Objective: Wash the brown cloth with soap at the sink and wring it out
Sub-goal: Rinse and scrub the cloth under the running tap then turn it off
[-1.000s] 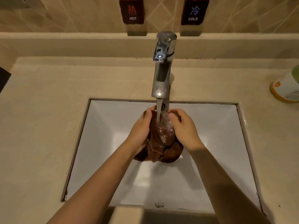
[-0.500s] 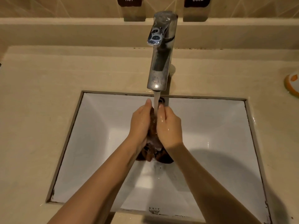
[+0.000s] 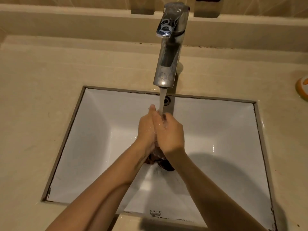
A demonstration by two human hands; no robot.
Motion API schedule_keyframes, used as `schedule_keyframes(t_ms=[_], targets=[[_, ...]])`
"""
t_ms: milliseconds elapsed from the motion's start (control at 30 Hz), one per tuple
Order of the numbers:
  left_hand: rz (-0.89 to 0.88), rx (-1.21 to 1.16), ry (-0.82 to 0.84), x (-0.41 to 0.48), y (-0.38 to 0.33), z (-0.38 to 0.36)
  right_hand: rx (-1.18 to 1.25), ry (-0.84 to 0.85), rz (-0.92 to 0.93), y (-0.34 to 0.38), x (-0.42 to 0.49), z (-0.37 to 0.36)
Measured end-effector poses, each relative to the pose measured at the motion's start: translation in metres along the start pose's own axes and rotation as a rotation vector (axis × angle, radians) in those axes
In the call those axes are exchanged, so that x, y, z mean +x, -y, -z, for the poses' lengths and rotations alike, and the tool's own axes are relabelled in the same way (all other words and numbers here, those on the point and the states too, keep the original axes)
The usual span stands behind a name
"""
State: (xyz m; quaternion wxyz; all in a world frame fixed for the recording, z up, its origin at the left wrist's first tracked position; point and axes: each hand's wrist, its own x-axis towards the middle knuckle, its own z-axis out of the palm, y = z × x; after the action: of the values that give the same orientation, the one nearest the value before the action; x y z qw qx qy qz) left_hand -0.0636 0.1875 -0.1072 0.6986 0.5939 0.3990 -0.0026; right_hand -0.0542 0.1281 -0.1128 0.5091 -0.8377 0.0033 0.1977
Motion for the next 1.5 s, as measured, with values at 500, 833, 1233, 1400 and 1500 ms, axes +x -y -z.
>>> schedule_keyframes(t_ms=[500, 833, 1233, 1400, 1500], targets=[[0.174, -0.257, 0.058, -0.001, 0.016, 0.026, -0.083, 0.366, 0.018, -0.014, 0.009, 0.022], [0.097, -0.049, 0.045, -0.003, 0.010, 0.016, 0.017, -0.033, 0.010, -0.010, 0.001, -0.010], [0.078, -0.027, 0.023, -0.004, -0.005, 0.021, -0.078, -0.050, 0.049, 0.003, 0.004, -0.010], [0.148, -0.090, 0.105, -0.010, 0.002, 0.014, -0.054, -0.086, 0.058, 0.008, 0.007, -0.010], [0.102, 0.017, 0.123, -0.017, 0.004, 0.010, -0.056, -0.142, 0.038, 0.000, 0.026, 0.001]])
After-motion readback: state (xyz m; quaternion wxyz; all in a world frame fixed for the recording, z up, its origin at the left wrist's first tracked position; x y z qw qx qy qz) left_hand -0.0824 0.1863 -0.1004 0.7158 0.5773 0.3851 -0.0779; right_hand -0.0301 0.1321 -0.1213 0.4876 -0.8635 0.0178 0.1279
